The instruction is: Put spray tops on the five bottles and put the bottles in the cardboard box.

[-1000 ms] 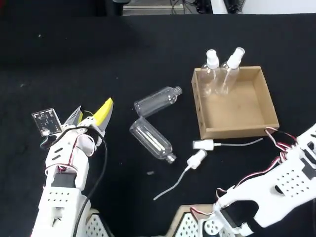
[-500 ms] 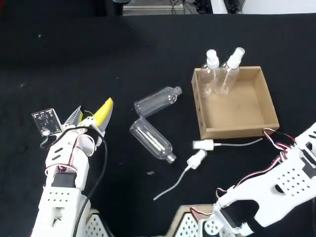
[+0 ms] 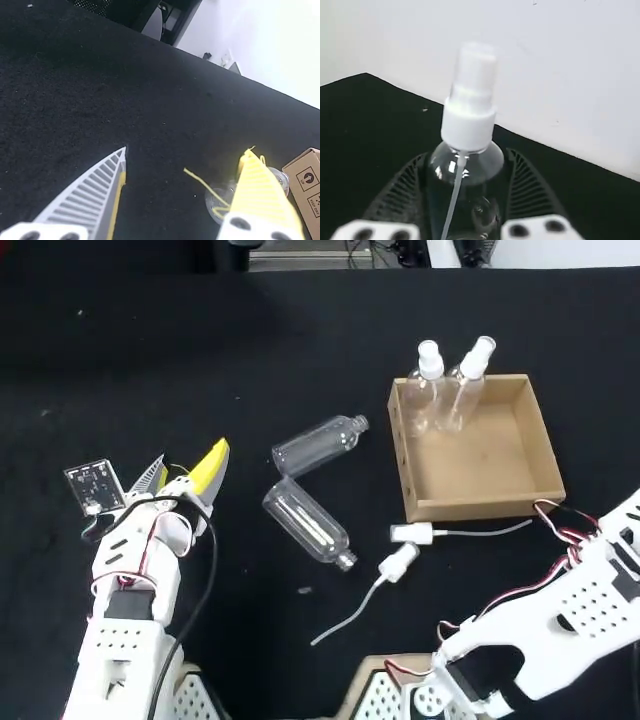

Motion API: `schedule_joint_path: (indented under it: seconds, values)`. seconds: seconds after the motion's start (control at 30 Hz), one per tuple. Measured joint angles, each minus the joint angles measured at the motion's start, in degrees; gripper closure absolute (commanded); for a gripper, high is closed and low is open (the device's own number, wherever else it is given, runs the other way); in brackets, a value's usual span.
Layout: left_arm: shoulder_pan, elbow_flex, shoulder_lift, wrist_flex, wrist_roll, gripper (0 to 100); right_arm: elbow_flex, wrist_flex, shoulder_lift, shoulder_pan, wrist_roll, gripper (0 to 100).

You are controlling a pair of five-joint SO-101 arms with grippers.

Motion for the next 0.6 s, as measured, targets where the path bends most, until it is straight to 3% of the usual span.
schedule_joint_path:
  seconds: [0.13,0.3,0.47,0.6]
  values:
    - [0.0,0.0,0.0,0.0,0.0,67,2.0,3.6,-5.5,0.0,-0.1,98.8]
    - [0.0,0.0,0.0,0.0,0.0,67,3.3,18.1,-19.6,-2.3,-0.3,98.7]
    - [0.0,0.0,0.0,0.0,0.0,67,3.3,33.7,-32.5,-5.1,-7.6,98.7]
    - [0.0,0.0,0.0,0.0,0.0,67,4.3,42.5,-41.1,-8.6,-9.3,98.7]
